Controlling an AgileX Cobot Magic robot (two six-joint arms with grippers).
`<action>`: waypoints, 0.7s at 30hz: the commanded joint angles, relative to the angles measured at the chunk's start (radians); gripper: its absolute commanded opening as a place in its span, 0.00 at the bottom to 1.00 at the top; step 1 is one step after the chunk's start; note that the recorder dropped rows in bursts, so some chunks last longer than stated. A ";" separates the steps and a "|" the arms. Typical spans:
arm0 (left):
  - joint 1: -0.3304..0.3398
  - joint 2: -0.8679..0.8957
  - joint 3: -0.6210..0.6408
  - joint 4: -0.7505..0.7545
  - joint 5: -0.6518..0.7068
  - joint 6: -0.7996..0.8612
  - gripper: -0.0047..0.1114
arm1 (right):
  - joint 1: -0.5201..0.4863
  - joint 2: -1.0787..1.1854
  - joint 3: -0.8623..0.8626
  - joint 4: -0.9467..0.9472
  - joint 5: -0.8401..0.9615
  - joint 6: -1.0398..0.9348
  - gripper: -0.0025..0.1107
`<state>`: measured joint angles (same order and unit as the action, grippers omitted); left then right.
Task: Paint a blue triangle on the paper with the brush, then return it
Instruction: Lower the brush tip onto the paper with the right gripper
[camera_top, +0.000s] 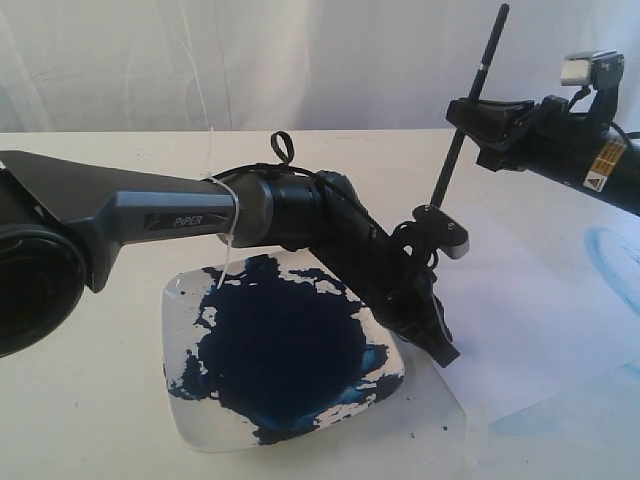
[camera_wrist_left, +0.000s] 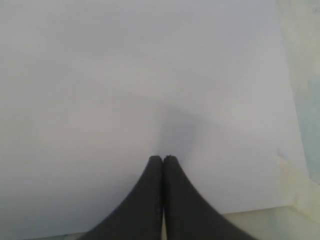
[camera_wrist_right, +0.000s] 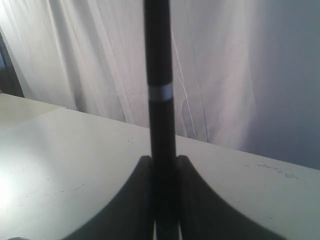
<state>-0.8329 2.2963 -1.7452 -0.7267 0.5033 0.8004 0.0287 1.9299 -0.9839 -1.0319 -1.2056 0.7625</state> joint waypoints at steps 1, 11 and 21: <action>-0.006 0.008 -0.002 0.004 0.013 0.002 0.04 | 0.000 0.005 -0.005 -0.010 -0.013 0.000 0.02; -0.006 0.008 -0.002 0.004 0.013 0.002 0.04 | 0.000 0.005 -0.005 -0.023 0.059 -0.020 0.02; -0.006 0.008 -0.002 0.004 0.013 0.002 0.04 | -0.049 0.005 -0.005 -0.037 0.062 -0.043 0.02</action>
<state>-0.8329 2.2963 -1.7452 -0.7267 0.5033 0.8004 0.0095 1.9299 -0.9845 -1.0625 -1.1549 0.7326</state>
